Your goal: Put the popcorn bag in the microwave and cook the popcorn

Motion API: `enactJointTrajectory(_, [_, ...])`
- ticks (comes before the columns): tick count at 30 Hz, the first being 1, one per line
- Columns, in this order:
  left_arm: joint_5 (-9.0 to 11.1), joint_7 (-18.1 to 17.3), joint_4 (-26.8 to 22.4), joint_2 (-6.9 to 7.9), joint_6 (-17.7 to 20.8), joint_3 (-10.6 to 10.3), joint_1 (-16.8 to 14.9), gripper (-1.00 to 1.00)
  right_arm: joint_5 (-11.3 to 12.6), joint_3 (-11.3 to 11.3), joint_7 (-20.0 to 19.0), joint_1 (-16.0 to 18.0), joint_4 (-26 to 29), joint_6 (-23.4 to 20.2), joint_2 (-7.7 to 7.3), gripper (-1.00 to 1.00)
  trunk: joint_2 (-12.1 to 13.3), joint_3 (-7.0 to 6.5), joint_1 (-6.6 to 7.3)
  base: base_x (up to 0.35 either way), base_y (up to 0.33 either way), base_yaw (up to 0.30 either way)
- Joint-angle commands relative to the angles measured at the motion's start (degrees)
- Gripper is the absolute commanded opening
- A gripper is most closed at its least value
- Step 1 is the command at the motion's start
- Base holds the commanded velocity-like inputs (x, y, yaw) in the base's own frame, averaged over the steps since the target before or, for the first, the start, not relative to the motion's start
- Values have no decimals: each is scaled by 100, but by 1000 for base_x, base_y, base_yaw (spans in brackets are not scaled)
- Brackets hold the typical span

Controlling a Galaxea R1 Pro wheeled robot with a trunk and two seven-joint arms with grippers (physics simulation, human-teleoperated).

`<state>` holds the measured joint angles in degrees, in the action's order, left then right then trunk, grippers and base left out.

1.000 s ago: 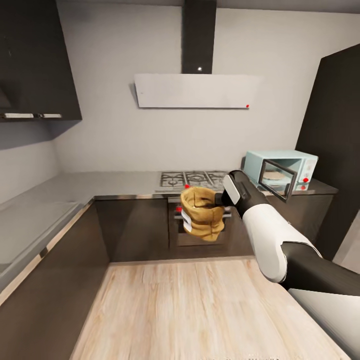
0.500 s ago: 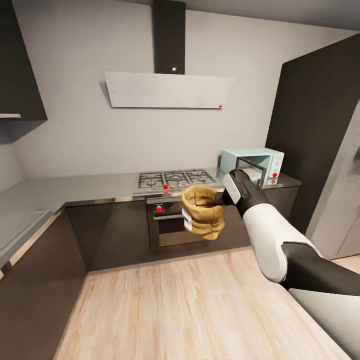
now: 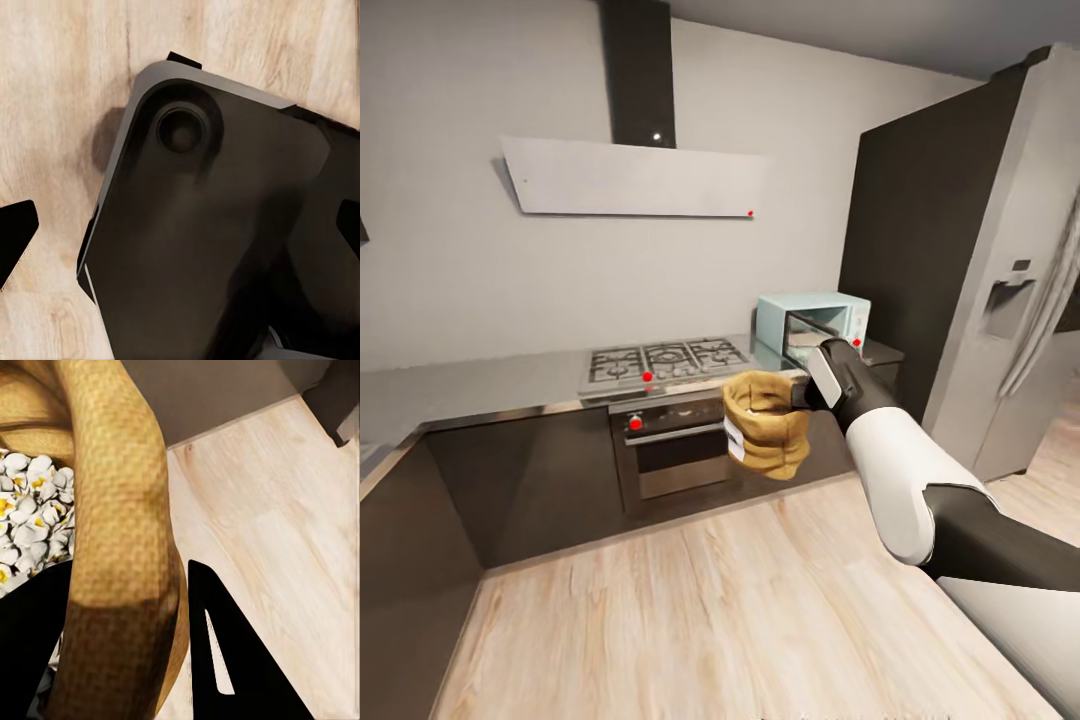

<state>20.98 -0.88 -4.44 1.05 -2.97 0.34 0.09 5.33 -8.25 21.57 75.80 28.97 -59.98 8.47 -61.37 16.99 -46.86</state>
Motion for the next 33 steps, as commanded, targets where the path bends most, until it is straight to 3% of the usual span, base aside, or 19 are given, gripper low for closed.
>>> enactJointTrajectory(1, [29,-9,-4,1,-11,1,2,100,57,-27,58,5,4,-2,6,-100,-5,7,-1,0,0,-287])
enactJointTrajectory(4, [29,-9,-4,1,-14,1,0,100,56,-27,65,5,4,-2,-73,-100,-5,7,-1,0,0,-287])
enactJointTrajectory(7, [29,-9,-4,1,-11,1,3,100,56,-27,65,5,4,-2,-305,-100,-5,7,-1,0,0,-287])
enactJointTrajectory(10, [29,-9,-4,1,-12,1,2,100,56,-27,65,5,4,-2,-414,-100,-5,7,-1,0,0,-287])
enactJointTrajectory(33, [29,-9,-4,1,-10,1,0,100,101,-14,58,5,-65,-2,-426,-100,-5,7,-1,0,0,-287])
